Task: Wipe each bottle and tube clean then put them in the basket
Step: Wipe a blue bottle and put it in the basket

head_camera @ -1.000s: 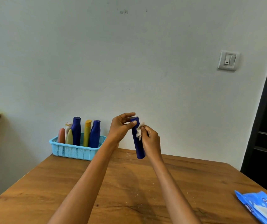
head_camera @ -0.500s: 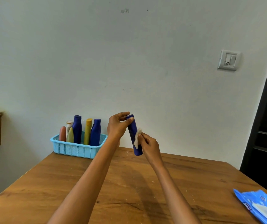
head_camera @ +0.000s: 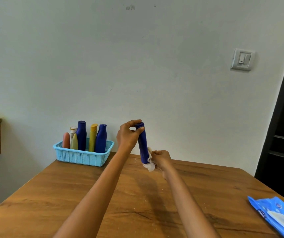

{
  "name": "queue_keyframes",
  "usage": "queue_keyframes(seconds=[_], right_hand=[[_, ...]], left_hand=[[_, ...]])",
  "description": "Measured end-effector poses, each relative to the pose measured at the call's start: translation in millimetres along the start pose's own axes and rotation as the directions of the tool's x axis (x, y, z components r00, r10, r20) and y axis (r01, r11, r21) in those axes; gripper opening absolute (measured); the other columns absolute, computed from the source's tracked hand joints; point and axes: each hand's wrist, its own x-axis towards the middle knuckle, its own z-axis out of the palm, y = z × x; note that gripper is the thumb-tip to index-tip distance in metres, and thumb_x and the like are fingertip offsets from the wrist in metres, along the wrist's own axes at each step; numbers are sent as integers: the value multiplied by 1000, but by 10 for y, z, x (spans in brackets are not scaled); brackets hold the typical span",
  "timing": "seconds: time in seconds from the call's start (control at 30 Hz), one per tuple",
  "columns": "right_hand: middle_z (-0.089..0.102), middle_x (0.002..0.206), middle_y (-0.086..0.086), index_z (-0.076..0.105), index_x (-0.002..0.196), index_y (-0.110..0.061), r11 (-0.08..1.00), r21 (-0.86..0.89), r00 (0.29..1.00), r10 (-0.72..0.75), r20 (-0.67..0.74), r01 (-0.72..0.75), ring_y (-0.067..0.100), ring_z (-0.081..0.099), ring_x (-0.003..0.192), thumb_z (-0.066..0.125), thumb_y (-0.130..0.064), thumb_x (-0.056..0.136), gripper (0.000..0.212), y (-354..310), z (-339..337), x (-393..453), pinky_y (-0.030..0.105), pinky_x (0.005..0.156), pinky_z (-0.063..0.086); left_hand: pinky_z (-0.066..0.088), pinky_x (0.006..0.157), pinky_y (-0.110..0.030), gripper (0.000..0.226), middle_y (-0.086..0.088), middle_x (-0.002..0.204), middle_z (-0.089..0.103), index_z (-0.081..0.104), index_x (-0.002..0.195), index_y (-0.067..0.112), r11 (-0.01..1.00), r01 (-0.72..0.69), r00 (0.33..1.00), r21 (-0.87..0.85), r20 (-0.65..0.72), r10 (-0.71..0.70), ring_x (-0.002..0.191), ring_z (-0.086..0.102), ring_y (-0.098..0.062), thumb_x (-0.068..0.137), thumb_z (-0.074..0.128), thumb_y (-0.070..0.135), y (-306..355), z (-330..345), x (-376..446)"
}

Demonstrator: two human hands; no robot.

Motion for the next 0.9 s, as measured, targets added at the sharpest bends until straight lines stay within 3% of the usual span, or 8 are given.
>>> queue_keyframes(seconds=[0.13, 0.3, 0.43, 0.57, 0.67, 0.77, 0.9], right_hand=[[69, 89, 10, 65, 80, -14, 999, -51, 1000, -11, 1, 11, 25, 65, 88, 57, -12, 90, 13, -19, 50, -8, 39, 84, 53], [66, 76, 3, 68, 85, -9, 993, 82, 995, -91, 37, 88, 14, 60, 69, 55, -17, 93, 17, -117, 80, -22, 29, 70, 51], [60, 65, -5, 65, 76, -16, 974, 184, 989, -122, -78, 135, 9, 56, 65, 56, -21, 94, 21, -106, 51, -8, 21, 60, 47], [67, 90, -2, 67, 93, -19, 965, 224, 984, -107, -145, 138, 12, 62, 87, 57, -17, 93, 11, -54, 27, 17, 21, 66, 49], [64, 108, 3, 60, 111, -17, 965, 220, 975, -98, -201, 142, 18, 61, 100, 59, -15, 91, 20, -3, 28, 36, 23, 67, 50], [64, 107, 5, 57, 104, -19, 969, 150, 959, -158, -236, 197, 19, 62, 96, 61, -17, 90, 15, -7, 63, 17, 23, 66, 51], [67, 101, 1, 65, 99, -14, 964, -28, 938, -264, -224, 265, 14, 61, 91, 61, -24, 90, 15, -37, 110, -22, 12, 62, 44]], left_hand=[[51, 85, -33, 34, 2, 112, 66, 61, 118, 21, 993, 25, 999, 116, 39, -29, 99, 61, -19, 84, 68, 22, -44, 10, -10], [47, 79, -28, 32, -2, 109, 68, 64, 114, 20, 964, 60, 995, 259, 62, -79, 98, 62, -19, 83, 69, 26, -180, 50, -71], [50, 87, -36, 39, -5, 113, 67, 63, 117, 17, 942, 85, 984, 324, 122, -130, 103, 62, -22, 81, 71, 29, -218, 55, -39], [50, 87, -35, 44, -4, 115, 64, 60, 118, 17, 945, 100, 981, 312, 130, -147, 105, 60, -20, 79, 72, 33, -258, 103, -84], [50, 82, -32, 42, -5, 113, 63, 60, 115, 17, 937, 79, 979, 340, 150, -137, 102, 59, -21, 79, 72, 35, -269, 122, -90], [49, 81, -32, 39, -4, 109, 64, 61, 112, 17, 927, 54, 978, 372, 167, -124, 99, 60, -20, 80, 71, 37, -280, 128, -112], [50, 85, -33, 35, -6, 114, 64, 62, 116, 13, 916, 24, 963, 400, 238, -129, 103, 60, -22, 89, 60, 35, -248, 132, -62]])
